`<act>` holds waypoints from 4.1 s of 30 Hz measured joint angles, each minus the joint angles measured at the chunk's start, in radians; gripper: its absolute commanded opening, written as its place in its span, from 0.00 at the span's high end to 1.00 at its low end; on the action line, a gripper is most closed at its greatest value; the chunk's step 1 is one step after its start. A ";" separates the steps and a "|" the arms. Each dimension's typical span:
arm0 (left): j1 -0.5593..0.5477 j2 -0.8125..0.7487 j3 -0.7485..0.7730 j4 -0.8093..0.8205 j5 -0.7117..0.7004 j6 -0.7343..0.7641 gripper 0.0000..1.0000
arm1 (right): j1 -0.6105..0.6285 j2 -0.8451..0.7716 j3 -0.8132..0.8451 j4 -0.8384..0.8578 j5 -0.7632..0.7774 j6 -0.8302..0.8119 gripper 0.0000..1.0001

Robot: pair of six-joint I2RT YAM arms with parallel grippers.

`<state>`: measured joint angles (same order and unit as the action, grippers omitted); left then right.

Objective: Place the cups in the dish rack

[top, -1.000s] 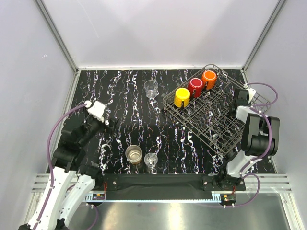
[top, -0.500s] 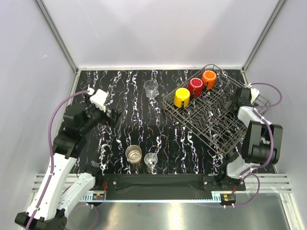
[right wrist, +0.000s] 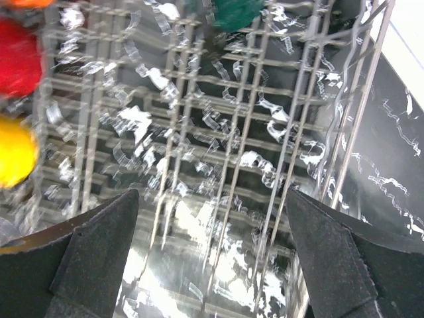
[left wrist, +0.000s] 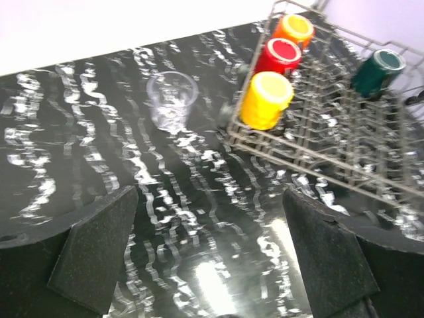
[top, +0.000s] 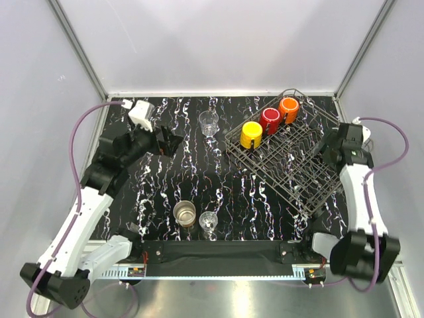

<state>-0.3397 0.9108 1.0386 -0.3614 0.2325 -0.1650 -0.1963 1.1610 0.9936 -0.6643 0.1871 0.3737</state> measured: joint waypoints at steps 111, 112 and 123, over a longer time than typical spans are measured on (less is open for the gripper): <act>0.008 0.092 -0.299 1.344 0.333 -1.225 1.00 | 0.384 0.047 0.499 0.261 -1.181 0.605 0.00; 0.008 0.084 -0.303 1.364 0.327 -1.242 1.00 | 0.406 0.056 0.499 0.297 -1.183 0.624 0.00; 0.008 0.014 -0.312 1.394 0.312 -1.281 1.00 | 0.616 0.183 0.594 0.480 -1.204 0.705 0.00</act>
<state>-0.3317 0.9245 0.7265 1.0325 0.5449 -1.4456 0.4198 1.3437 1.5875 -0.1848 -1.0168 1.0790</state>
